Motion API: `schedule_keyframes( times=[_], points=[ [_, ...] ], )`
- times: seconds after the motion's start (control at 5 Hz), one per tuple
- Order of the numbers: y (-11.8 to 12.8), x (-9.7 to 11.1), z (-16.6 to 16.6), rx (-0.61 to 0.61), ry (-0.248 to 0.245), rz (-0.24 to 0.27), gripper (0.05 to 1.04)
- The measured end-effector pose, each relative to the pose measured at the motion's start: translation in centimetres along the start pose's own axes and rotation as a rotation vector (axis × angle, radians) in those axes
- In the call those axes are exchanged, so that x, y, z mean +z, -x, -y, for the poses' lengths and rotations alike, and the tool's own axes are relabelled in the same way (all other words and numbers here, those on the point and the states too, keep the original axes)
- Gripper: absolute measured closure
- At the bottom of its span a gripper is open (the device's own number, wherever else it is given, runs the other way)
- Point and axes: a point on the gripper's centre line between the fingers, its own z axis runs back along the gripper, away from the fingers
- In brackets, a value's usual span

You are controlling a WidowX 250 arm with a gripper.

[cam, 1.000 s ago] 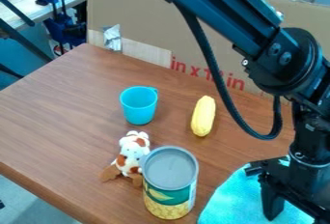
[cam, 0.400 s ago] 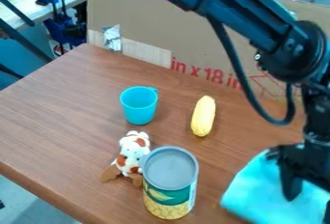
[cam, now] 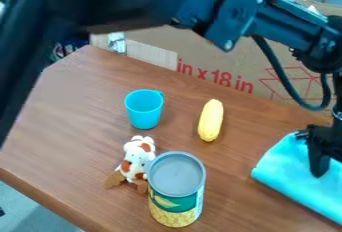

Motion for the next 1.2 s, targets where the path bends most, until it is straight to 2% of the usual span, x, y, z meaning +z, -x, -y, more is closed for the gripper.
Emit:
schedule_keyframes(
  times=[0.4,0.6,0.8,1.0,1.2],
  points=[
    [1.3,-0.2,-1.5,0.005,-0.006,-0.020,0.082],
    [3.0,0.4,-3.8,0.071,-0.017,0.005,0.082],
    [4.5,2.0,-4.6,0.108,-0.029,0.046,0.082],
    [6.5,3.8,-4.0,0.110,-0.038,0.124,0.082],
    [5.6,8.6,-2.7,0.081,-0.050,0.259,0.082]
  ],
)
